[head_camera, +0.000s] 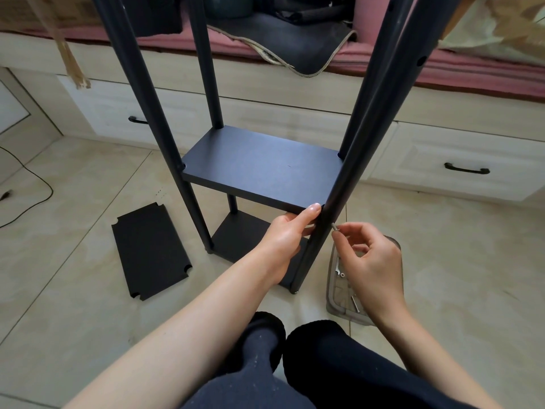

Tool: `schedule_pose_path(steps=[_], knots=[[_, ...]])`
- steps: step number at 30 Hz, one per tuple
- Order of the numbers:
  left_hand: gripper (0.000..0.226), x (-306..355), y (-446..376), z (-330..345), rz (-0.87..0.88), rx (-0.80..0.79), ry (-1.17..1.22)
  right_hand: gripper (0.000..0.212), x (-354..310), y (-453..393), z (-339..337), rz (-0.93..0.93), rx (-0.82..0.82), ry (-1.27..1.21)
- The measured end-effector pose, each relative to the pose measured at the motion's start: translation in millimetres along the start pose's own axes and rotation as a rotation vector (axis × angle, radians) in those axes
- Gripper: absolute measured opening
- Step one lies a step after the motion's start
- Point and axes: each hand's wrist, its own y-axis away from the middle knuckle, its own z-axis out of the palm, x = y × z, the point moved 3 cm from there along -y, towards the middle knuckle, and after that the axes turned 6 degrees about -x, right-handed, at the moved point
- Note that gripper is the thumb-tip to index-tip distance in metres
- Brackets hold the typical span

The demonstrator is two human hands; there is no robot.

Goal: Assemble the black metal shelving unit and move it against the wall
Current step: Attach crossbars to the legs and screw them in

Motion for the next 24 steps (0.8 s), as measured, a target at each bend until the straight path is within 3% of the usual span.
schedule_pose_path(steps=[7, 12, 15, 18, 21, 24], knots=[[0.040, -0.5, -1.5, -1.0, 0.000, 0.003, -0.014, 0.013, -0.5, -5.6, -0.3, -0.031, -0.032, 0.021], [0.038, -0.2, -0.8, -0.4, 0.001, -0.003, -0.016, 0.009, 6.6, -14.7, -6.0, 0.059, -0.132, -0.159], [0.039, -0.4, -1.2, -0.9, 0.004, 0.002, -0.020, 0.010, 6.1, -18.8, -3.9, 0.041, -0.144, -0.135], [0.042, -1.8, -2.7, -1.9, 0.003, 0.000, -0.019, 0.031, 2.8, -21.9, -4.4, 0.021, -0.122, -0.139], [0.043, -2.5, -3.5, -3.2, -0.004, -0.007, -0.006, 0.062, -2.3, -30.5, -6.4, -0.050, -0.230, -0.093], [0.042, -2.9, -3.9, -4.1, -0.012, -0.022, 0.016, 0.061, -5.8, -42.0, -6.0, -0.090, -0.348, -0.072]])
